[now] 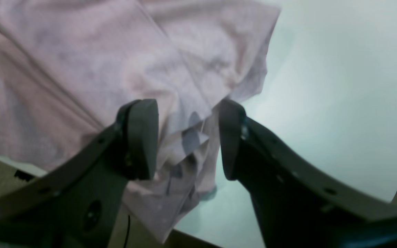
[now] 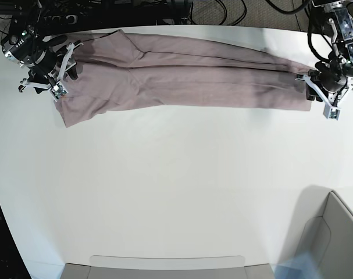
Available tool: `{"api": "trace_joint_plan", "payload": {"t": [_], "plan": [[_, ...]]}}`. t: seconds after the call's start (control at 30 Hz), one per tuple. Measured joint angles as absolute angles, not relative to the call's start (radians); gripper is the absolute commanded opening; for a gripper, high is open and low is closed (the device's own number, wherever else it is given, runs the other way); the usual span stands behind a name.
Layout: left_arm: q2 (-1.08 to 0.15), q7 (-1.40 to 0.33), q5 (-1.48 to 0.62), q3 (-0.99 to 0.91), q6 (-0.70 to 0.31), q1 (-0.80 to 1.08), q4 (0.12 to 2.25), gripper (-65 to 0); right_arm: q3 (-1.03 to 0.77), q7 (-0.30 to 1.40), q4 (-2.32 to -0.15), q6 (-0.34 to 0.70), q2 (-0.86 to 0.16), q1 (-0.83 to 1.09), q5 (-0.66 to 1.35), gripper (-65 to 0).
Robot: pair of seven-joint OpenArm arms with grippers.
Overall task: Fold the T-shirt properly
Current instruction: 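Release the hem and reposition both grippers at the strip's ends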
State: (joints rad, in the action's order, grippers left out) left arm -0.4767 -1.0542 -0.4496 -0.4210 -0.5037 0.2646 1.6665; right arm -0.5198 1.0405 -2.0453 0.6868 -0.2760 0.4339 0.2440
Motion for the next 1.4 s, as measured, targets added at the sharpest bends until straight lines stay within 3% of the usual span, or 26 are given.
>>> {"api": "trace_joint_plan", "payload": {"t": [0.3,0.53,0.7,0.77,0.83,1.07,1.4], "plan": [[-0.535,-0.984,-0.451,-0.326,-0.506,0.252,1.498,-48.7,-0.52,1.036,-2.042,0.687,-0.277,0.429,0.248,-36.4],[-0.552,-0.938,-0.596,-0.279,-0.506,0.291,1.476,-48.7,-0.52,1.038,-2.042,0.687,-0.277,0.429,0.24,-36.4],[-0.575,-0.826,-0.654,-0.18,-0.525,0.274,1.332,-49.0,-0.52,1.039,-2.042,0.687,-0.278,0.418,0.24,-36.4],[-0.587,-0.802,-0.657,-0.127,-0.529,0.249,1.293,-53.6,-0.52,1.037,-2.042,0.687,-0.279,0.413,0.24,-36.4],[-0.59,-0.781,-0.664,-0.117,-0.529,0.229,1.26,-65.0,-0.52,1.036,-2.042,0.687,-0.279,0.413,0.24,-36.4],[-0.574,-0.779,-0.735,-0.327,-0.622,0.155,1.058,-65.0,-0.523,1.044,-2.039,0.687,-0.273,0.38,0.24,-36.4],[-0.607,-0.831,-0.669,-0.427,-0.607,0.117,1.023,-65.0,-0.518,1.039,-2.022,0.687,-0.227,0.311,0.251,-36.4]]}}
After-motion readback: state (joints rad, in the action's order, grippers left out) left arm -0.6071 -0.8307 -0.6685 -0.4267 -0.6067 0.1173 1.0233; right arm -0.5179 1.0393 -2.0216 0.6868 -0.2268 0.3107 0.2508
